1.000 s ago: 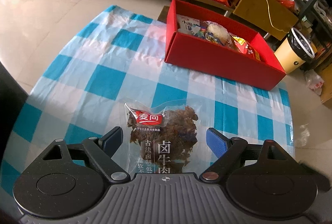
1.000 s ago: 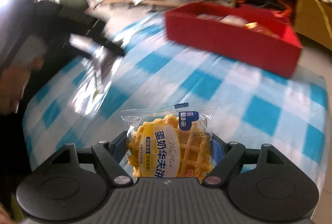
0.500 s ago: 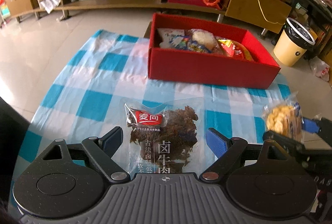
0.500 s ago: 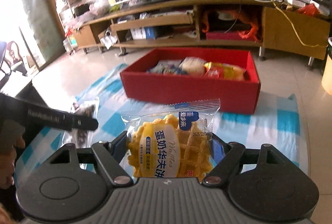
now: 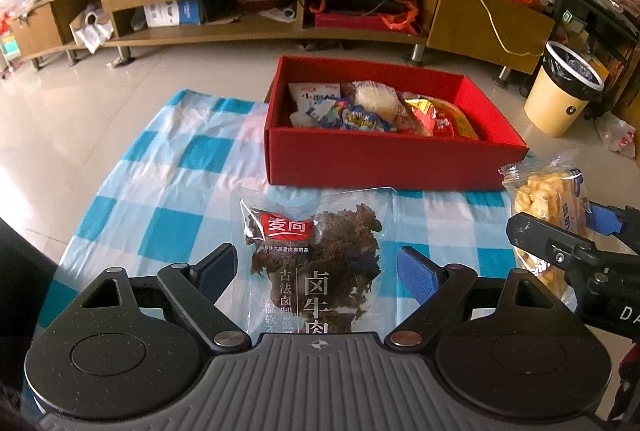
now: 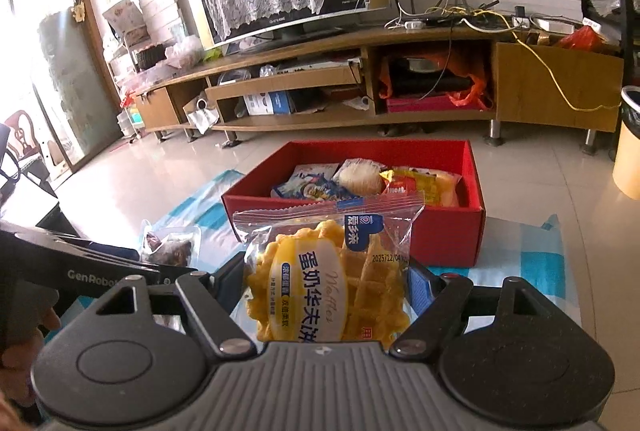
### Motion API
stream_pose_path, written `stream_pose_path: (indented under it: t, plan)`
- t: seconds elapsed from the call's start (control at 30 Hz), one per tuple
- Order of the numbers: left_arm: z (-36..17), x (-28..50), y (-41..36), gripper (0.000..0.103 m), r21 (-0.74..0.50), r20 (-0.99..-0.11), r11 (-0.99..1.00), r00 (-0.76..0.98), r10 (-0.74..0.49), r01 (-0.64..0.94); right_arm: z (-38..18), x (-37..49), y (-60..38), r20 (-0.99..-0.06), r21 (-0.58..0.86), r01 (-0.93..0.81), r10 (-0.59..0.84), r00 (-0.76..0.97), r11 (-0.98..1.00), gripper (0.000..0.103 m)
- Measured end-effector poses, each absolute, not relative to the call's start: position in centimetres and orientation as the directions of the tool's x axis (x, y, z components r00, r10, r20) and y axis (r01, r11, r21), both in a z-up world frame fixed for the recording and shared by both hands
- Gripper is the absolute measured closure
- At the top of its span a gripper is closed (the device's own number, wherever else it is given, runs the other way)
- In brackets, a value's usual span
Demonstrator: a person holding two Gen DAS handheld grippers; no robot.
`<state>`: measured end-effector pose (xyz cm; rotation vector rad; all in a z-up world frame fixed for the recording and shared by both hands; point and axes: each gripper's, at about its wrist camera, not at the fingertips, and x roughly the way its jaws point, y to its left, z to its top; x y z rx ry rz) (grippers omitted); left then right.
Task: Organize snacks
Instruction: 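Lift the jerky and waffle packets with both tools toward the red box, then carry the jerky and waffle packets with both tools over the red box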
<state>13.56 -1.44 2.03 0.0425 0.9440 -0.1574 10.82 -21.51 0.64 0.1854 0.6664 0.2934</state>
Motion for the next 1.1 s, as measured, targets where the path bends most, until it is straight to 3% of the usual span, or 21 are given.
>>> stream_pose_path:
  t: [1.1]
  plan:
    - [2.9, 16.0, -2.1, 0.013, 0.025, -0.770, 0.991, 0.634, -0.067, 0.135, 1.4, 13.3, -23.1, -0.540, 0.292, -0.163, 0.303, 0.785, 0.943, 0.026]
